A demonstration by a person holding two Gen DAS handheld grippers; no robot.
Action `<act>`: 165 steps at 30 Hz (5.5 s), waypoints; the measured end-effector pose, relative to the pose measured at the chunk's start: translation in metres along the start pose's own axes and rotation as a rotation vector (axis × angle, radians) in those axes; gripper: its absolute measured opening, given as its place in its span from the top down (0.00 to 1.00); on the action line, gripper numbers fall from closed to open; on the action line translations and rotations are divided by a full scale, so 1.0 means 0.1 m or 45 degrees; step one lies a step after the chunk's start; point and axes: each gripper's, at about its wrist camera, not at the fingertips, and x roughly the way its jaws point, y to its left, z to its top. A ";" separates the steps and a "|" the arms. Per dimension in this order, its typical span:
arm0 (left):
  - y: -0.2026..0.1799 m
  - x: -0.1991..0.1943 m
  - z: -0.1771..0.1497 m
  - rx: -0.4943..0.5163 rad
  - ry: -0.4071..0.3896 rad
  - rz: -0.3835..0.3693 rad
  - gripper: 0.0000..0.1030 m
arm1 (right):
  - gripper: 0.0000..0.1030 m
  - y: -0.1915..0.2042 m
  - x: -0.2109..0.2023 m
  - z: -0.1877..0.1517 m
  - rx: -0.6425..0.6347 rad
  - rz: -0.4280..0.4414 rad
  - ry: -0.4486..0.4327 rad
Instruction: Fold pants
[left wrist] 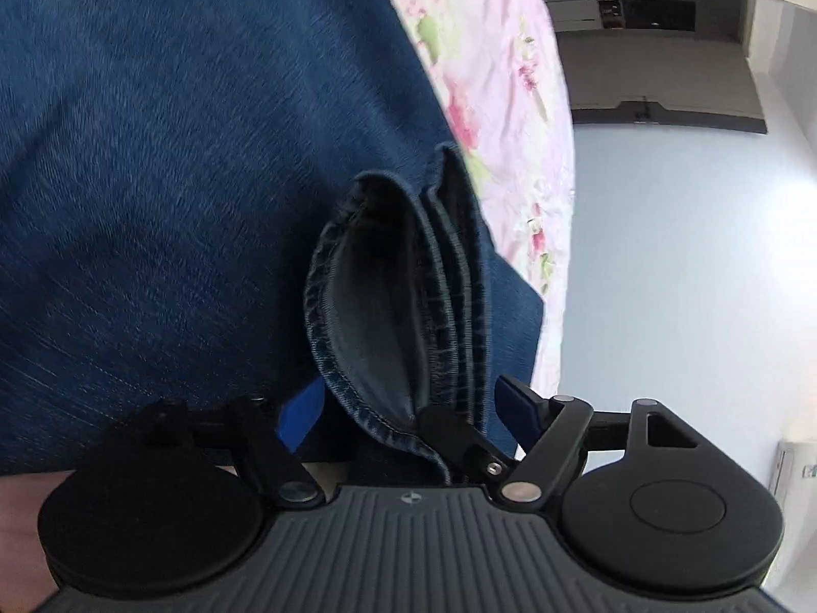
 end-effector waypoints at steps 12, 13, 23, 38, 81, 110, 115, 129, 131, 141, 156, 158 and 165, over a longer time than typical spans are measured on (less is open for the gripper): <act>-0.21 -0.09 0.06 0.147 -0.081 0.118 0.34 | 0.71 0.28 -0.11 -0.08 -0.309 -0.002 0.006; -0.25 -0.10 0.06 0.184 -0.081 0.169 0.37 | 0.71 0.28 -0.14 -0.08 -0.313 0.007 0.000; -0.37 -0.06 -0.09 0.336 -0.189 0.410 0.84 | 0.91 0.16 -0.05 -0.18 -0.356 -0.182 0.053; -0.65 -0.10 -0.22 0.584 -0.243 0.403 0.94 | 0.78 0.14 -0.04 -0.38 -0.345 -0.153 0.045; -1.18 -2.05 1.20 0.975 -0.341 0.962 0.94 | 0.70 0.13 -0.20 -0.02 -0.399 -0.300 -0.018; -0.19 -1.50 2.08 0.793 -0.194 1.158 0.86 | 0.77 -0.55 0.58 1.13 -0.245 -0.515 -0.103; -0.36 -1.75 1.89 0.862 -0.300 1.182 0.74 | 0.78 -0.34 0.29 0.97 -0.300 -0.492 -0.125; -0.01 -2.56 1.40 0.235 -0.539 0.757 0.35 | 0.71 -0.22 -0.37 -0.19 -0.214 -0.371 -0.083; 0.12 -2.56 1.35 0.148 -0.570 0.752 0.35 | 0.69 -0.17 -0.37 -0.22 -0.227 -0.368 -0.091; 0.09 -2.43 1.18 0.211 -0.659 0.808 0.76 | 0.68 -0.15 -0.30 -0.25 -0.237 -0.384 -0.090; -0.49 -2.32 1.16 0.497 -0.606 1.006 0.94 | 0.65 -0.23 -0.23 -0.24 -0.205 -0.382 -0.080; -0.59 -2.39 1.08 0.535 -0.640 0.982 0.94 | 0.65 -0.24 -0.24 -0.24 -0.200 -0.377 -0.081; 0.03 -2.24 1.41 0.382 -0.555 1.044 0.94 | 0.63 -0.24 -0.20 -0.23 -0.227 -0.342 -0.040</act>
